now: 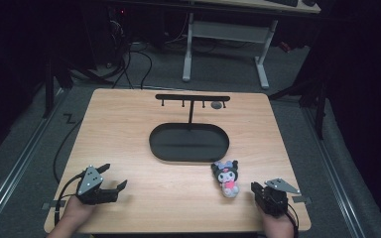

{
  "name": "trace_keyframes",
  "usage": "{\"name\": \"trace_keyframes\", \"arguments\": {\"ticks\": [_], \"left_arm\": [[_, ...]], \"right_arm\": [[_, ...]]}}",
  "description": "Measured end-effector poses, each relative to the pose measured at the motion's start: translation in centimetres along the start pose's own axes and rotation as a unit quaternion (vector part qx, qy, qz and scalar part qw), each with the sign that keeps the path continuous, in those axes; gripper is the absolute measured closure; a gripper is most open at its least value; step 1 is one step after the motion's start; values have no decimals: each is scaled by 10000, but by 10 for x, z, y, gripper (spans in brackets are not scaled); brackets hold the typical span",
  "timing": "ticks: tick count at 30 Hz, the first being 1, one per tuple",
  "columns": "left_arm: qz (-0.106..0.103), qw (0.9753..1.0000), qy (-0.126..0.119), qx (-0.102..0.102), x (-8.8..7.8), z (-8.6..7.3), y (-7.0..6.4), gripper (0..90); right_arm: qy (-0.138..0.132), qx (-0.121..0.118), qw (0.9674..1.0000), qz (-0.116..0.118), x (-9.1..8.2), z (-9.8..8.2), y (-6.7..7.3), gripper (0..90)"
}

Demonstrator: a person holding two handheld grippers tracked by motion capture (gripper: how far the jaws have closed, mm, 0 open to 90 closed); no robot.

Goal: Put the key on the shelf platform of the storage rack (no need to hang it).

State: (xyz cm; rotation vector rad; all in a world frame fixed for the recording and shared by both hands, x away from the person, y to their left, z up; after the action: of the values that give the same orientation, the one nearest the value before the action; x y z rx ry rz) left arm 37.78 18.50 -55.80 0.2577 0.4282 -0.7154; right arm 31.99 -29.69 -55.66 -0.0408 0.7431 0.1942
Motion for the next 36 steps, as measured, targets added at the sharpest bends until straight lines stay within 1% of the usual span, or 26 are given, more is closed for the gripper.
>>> {"name": "trace_keyframes", "arguments": {"ticks": [4,7,8,13,16,17,21,25,28,29,30,35,36], "left_arm": [[-2,10000,-1,4,0,0,0,154],[-20,10000,-15,23,-1,0,-1,155],[-21,10000,-20,19,-1,0,0,154],[-21,10000,-31,10,-1,0,0,154],[-29,10000,-30,34,-1,0,-1,155],[-28,10000,-29,32,-1,0,-1,155],[-15,10000,-53,19,-2,0,0,155],[2,10000,-76,36,-2,0,-1,155],[20,9999,-108,39,-3,0,-1,155],[26,9999,-118,31,-4,0,-1,155],[37,9999,-142,21,-4,0,0,155],[96,9997,-227,5,-7,0,0,155],[103,9997,-231,11,-7,0,0,155]], "right_arm": [[19,91,10000,-8,2,0,-5,778],[63,42,10000,-2,5,1,-6,687],[94,32,9999,-32,5,0,-6,662],[183,70,9998,-61,6,1,-4,548],[211,-35,9997,-97,6,2,0,486],[224,-105,9997,-91,7,3,2,471],[240,-246,9993,-141,6,5,6,450],[217,-269,9993,-143,4,9,6,437],[293,-289,9991,-131,4,10,4,425],[342,-253,9990,-118,4,10,4,420],[332,-258,9991,-111,4,11,4,419],[519,-345,9980,-86,6,14,4,414],[612,-341,9975,-93,7,14,4,408]]}}
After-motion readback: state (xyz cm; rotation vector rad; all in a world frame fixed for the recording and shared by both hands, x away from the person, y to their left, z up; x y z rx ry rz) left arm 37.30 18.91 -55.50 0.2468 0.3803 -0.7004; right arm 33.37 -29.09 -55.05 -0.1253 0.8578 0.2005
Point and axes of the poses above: each handheld gripper's, and its own axes: x roughly forward along the jaws, z roughly out of its top, y roughly to its left, the point moved 7 cm from there along x, roughly forward along the jaws, and after that the axes turned 2 degrees about y, right-handed, at the moved point
